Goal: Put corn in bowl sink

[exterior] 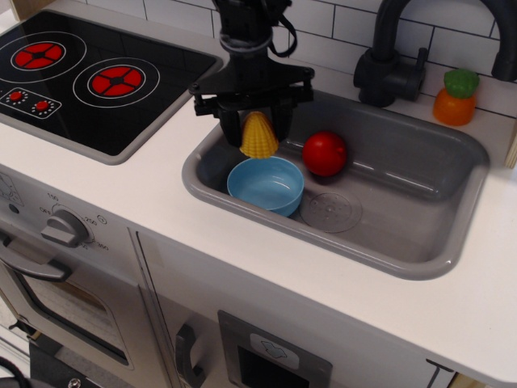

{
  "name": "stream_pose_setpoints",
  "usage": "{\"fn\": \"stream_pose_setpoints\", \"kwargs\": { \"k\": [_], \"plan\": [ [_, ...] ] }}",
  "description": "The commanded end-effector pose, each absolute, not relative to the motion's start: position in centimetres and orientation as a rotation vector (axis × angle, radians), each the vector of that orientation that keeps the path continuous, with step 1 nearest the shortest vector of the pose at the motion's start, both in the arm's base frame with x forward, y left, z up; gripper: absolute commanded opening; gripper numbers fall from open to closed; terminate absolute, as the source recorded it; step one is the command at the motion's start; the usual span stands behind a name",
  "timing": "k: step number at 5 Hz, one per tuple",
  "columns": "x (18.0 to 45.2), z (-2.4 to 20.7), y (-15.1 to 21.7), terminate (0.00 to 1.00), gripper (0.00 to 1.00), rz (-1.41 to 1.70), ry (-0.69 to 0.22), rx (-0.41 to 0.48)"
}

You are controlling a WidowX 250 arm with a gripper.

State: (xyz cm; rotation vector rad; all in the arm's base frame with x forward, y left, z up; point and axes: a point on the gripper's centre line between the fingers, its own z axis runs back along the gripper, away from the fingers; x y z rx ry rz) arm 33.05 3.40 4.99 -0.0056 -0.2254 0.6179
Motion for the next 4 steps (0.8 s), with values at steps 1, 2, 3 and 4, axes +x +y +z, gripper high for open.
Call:
{"fn": "stream_pose_setpoints", "kwargs": {
  "k": [1, 2, 3, 4],
  "plan": [
    [33.35, 3.93, 3.40, 0.00, 0.00, 0.608, -0.253, 0.022],
    [33.31, 3.27, 3.65, 0.00, 0.00, 0.615, -0.260, 0.040],
    [33.30, 3.17, 3.53, 0.00, 0.00, 0.612, -0.245, 0.040],
    [33.33, 3.22, 3.26, 0.00, 1.00, 0.617, -0.248, 0.050]
  ]
}}
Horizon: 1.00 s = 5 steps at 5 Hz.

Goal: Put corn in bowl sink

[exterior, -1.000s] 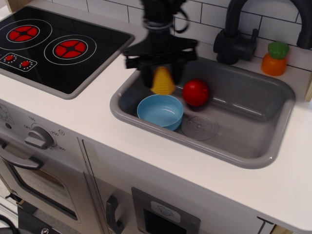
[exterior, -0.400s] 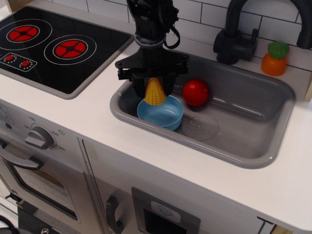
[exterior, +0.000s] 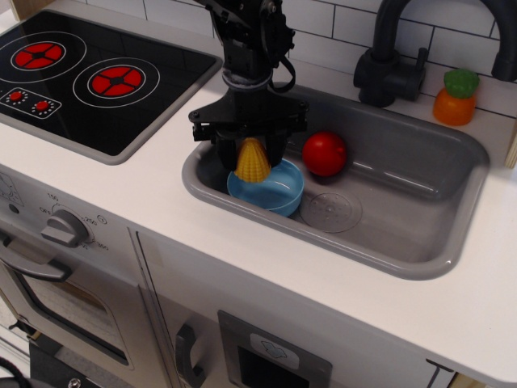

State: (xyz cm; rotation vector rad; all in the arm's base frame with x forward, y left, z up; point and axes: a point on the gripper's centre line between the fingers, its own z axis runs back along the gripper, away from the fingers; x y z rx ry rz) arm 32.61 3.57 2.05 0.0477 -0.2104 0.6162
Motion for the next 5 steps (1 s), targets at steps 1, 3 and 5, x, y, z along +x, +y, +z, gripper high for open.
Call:
{"fn": "stream_pose_setpoints", "kwargs": {
  "k": [1, 3, 5],
  "plan": [
    [33.3, 3.8, 3.2, 0.00, 1.00, 0.630, -0.255, 0.062],
    [33.5, 8.2, 2.5, 0.00, 1.00, 0.651, -0.323, 0.005],
    [33.8, 9.6, 1.7, 0.00, 1.00, 0.650, -0.301, 0.043]
  ]
}}
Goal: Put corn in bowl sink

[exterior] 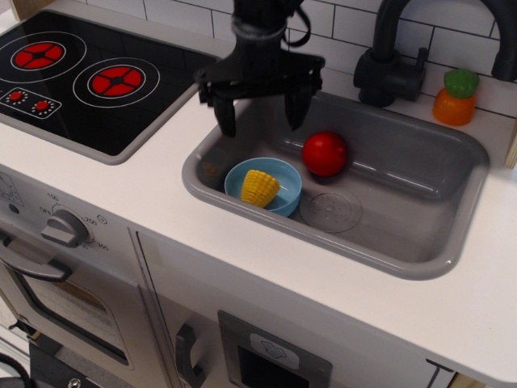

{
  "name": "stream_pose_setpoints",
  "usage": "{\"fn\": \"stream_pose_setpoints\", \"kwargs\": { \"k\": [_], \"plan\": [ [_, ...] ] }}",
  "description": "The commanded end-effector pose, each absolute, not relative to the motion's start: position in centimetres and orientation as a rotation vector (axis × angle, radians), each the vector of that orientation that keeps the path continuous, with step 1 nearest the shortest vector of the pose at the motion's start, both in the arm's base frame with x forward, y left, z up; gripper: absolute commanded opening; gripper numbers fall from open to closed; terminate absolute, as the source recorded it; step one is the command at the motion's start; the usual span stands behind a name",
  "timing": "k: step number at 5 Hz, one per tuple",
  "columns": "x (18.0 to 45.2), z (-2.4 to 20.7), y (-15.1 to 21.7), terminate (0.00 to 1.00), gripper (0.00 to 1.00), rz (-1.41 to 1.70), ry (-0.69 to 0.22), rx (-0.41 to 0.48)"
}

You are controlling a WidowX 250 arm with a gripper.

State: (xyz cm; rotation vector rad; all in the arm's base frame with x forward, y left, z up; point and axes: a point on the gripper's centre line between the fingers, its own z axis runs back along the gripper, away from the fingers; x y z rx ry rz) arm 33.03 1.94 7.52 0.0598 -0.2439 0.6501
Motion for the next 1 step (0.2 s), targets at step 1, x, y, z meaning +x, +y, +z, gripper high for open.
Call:
{"fn": "stream_pose_setpoints", "kwargs": {
  "k": [1],
  "plan": [
    [33.75, 9.57, 1.68, 1.00, 1.00, 0.650, -0.301, 0.043]
  ]
}}
